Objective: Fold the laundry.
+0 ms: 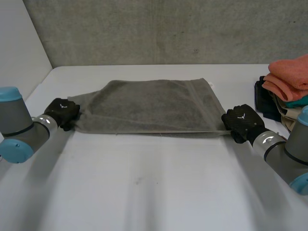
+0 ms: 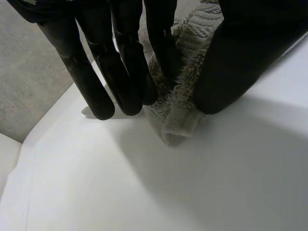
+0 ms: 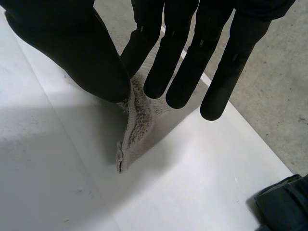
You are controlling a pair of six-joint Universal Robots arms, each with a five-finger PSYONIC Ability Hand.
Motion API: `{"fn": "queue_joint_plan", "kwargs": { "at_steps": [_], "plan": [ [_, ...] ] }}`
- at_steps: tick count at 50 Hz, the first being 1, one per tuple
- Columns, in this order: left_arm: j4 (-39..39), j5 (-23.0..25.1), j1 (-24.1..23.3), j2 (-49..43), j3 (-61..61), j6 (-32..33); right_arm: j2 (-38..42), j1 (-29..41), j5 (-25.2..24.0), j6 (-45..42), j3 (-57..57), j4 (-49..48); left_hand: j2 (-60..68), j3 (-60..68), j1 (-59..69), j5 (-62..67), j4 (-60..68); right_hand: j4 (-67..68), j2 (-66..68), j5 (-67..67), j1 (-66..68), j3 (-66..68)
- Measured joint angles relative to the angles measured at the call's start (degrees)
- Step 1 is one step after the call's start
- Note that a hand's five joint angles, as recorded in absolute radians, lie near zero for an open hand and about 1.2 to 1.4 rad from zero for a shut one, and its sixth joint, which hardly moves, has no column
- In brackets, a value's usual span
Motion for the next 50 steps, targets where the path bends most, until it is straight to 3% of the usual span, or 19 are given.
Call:
{"fn": "queue_joint_plan", "kwargs": {
  "at_steps": [9, 16, 21, 24, 29, 36, 44, 50],
  "plan": [
    [-3.3, -2.8, 0.0, 8.4, -3.6, -2.4, -0.8, 0.2, 0.6, -0.2, -0.6, 0.9, 2.0, 2.2, 0.4, 1.4, 2.3, 0.0, 0.0, 0.0, 0.0, 0.0],
    [-9.9, -3.3, 1.3, 24.8, -16.4, -5.9, -5.5, -0.8, 0.6, -3.3, -1.4, 10.7, 2.0, 2.2, 0.4, 1.4, 2.3, 0.0, 0.0, 0.0, 0.0, 0.0],
    [-18.4, -1.2, 2.8, 37.5, -28.1, -5.1, -12.0, -3.6, 1.7, -14.4, 0.2, 26.8, 2.0, 2.2, 0.4, 1.4, 2.3, 0.0, 0.0, 0.0, 0.0, 0.0],
    [-25.8, -0.5, 3.9, 45.3, -35.6, -2.5, -17.3, -7.0, 4.3, -26.0, 3.1, 41.0, 2.1, 2.2, 0.4, 1.4, 2.3, 0.0, 0.0, 0.0, 0.0, 0.0],
    [-33.7, -0.4, 5.0, 52.9, -44.1, 3.1, -22.3, -10.7, 5.4, -37.0, 6.2, 50.0, 2.1, 2.2, 0.4, 1.4, 2.3, 0.0, 0.0, 0.0, 0.0, 0.1],
    [-29.5, -0.8, 4.7, 50.5, -45.0, 5.1, -20.3, -10.1, 4.4, -35.5, 5.6, 45.3, 2.1, 2.2, 0.4, 1.4, 2.3, 0.0, 0.0, 0.0, 0.0, 0.1],
    [-16.5, -4.1, -0.4, 37.7, -34.7, -2.8, -11.4, -3.8, 6.6, -26.8, -0.6, 31.9, 2.1, 2.2, 0.4, 1.4, 2.3, 0.0, 0.0, 0.1, 0.0, 0.1],
    [-10.8, -8.1, -3.2, 29.7, -25.9, -7.0, -5.8, -0.8, 9.6, -21.2, -5.6, 19.4, 2.1, 2.2, 0.4, 1.4, 2.3, 0.0, 0.0, 0.1, 0.0, 0.1]
  ]
}}
